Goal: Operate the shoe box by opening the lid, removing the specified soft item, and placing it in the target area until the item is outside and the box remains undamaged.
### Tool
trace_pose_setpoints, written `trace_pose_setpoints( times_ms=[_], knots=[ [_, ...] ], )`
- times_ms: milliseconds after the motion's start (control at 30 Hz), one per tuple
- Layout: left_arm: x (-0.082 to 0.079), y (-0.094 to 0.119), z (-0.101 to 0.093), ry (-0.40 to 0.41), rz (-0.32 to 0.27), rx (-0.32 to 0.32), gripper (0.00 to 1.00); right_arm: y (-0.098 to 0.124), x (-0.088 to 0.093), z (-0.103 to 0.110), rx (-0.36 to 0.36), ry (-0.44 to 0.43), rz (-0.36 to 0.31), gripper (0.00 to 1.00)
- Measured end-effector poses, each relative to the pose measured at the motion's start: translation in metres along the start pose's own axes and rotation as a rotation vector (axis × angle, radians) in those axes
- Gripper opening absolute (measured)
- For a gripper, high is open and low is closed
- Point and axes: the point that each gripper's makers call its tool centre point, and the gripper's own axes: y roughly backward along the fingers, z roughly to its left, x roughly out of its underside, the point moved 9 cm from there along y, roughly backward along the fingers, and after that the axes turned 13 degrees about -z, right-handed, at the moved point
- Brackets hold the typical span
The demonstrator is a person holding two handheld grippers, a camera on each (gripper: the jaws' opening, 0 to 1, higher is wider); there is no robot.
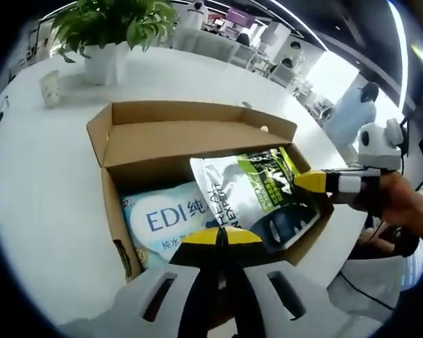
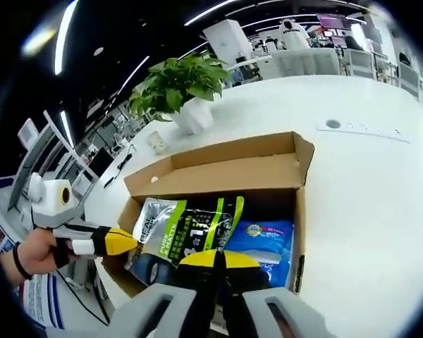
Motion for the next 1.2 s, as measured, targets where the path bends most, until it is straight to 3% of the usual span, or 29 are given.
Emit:
trace_pose_setpoints(
  times_ms=[433, 1200],
  knots=[
    [-0.018, 0.003, -0.028, -0.047, -0.039, 0.046, 0.0, 0.031, -0.012, -0.005, 0.017, 0.026, -0.05, 0.0],
    [-0.012, -0.02, -0.101, -0.127, -0.015, 0.174, 0.0, 0.107, -0.002, -0.047, 0.133, -0.021, -0.131, 0.0]
  ],
)
